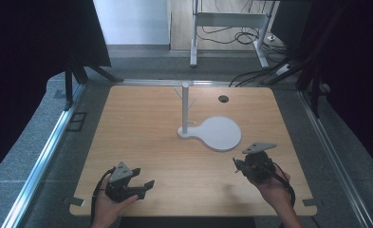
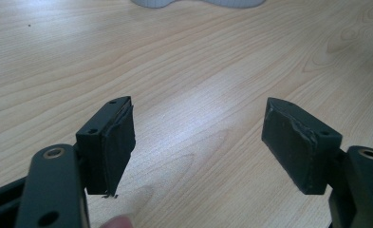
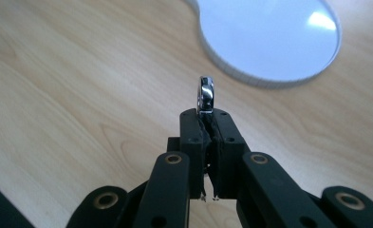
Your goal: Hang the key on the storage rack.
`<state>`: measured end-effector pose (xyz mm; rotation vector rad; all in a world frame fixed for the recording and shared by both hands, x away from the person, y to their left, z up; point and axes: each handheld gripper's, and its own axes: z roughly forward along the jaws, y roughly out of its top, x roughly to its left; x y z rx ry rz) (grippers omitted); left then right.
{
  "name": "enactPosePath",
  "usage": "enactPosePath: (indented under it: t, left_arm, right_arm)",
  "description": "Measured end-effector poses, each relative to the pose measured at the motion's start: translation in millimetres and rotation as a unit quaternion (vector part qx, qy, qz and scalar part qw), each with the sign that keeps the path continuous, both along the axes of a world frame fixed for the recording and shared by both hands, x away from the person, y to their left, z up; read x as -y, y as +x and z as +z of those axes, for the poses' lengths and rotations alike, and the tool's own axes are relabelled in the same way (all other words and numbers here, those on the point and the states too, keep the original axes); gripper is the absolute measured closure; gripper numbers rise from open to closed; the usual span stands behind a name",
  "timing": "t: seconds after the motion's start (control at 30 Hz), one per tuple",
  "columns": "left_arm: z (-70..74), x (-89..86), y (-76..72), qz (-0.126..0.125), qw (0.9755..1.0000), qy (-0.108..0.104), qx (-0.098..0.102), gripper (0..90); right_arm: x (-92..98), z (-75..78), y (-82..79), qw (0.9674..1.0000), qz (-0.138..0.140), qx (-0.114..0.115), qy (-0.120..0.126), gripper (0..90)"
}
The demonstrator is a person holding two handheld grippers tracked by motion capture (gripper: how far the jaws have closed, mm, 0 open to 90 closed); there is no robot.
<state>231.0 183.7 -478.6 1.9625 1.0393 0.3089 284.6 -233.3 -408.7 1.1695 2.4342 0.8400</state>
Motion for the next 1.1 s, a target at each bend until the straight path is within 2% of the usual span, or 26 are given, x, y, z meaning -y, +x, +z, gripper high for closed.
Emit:
enactPosePath:
  t: [0.23,0.77,1.1]
  left_arm:
    - [-0.9,1.8,0.1,-0.004,1.0,0.002,0.0,27.1]
    - [-1.5,1.0,0.9,-0.004,1.0,0.002,-0.001,27.1]
    - [-2.2,1.2,1.0,-0.005,1.0,0.002,-0.001,27.1]
  right_arm:
    - [-9.4,16.9,10.4,0.9997,0.003,0.019,0.011,85.0]
    - [-32.0,35.0,42.1,0.9994,0.006,0.03,0.018,85.0]
    - [-40.2,44.5,52.9,0.9992,0.007,0.033,0.02,85.0]
